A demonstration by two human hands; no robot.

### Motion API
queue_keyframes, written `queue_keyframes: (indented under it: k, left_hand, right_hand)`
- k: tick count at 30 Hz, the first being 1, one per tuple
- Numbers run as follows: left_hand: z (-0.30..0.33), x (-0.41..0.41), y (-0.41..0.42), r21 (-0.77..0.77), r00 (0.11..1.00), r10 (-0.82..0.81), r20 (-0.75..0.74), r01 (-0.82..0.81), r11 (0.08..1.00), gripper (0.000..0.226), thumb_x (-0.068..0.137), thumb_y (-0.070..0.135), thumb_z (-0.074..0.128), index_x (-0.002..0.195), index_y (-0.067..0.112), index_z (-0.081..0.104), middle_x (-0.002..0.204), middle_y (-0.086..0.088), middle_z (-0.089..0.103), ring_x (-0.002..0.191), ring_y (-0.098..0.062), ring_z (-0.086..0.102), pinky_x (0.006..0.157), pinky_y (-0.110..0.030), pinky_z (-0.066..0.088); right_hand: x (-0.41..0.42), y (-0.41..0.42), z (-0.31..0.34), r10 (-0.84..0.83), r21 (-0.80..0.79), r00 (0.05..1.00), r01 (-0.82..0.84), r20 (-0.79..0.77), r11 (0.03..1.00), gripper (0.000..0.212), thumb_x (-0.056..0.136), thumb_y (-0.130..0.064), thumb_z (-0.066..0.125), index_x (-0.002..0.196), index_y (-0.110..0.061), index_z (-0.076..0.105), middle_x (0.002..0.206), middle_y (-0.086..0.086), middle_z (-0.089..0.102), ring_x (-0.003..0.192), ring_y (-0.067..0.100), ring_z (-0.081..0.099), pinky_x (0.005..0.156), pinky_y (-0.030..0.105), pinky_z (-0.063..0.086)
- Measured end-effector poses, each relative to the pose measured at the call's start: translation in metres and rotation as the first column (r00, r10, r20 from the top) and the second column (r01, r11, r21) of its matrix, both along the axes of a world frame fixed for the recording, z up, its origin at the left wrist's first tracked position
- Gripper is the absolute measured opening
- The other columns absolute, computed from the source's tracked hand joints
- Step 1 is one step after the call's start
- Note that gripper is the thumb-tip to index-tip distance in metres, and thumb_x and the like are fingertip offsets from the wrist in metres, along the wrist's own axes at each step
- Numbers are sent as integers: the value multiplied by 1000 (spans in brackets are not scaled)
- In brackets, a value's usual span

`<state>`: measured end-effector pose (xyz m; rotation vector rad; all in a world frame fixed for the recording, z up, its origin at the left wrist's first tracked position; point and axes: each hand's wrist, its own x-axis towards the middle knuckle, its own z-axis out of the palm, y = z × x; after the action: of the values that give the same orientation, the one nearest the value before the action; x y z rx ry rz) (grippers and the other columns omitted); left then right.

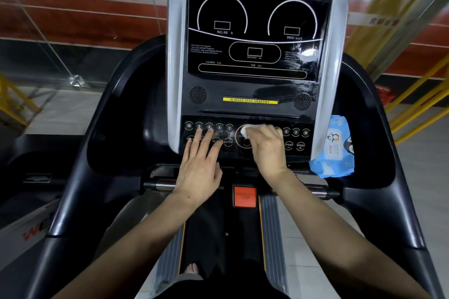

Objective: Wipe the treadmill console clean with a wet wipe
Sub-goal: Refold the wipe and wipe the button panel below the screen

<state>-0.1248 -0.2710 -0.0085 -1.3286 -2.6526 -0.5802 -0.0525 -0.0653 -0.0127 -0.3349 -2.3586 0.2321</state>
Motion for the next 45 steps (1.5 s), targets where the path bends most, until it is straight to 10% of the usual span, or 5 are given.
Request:
queue_keyframes:
  k: [45]
  left_hand:
    - [-3, -58, -35, 6, 997, 29, -65, -29, 1000, 62, 95, 20, 58, 154, 14, 39, 171, -14, 19, 160, -36, 2, 129, -54, 15]
  right_hand:
    - [-11, -53, -20, 131, 55, 974, -143, 184, 988, 24, 79, 3, 82, 89, -18, 74, 84, -5, 66, 74, 20, 61, 74, 34, 47]
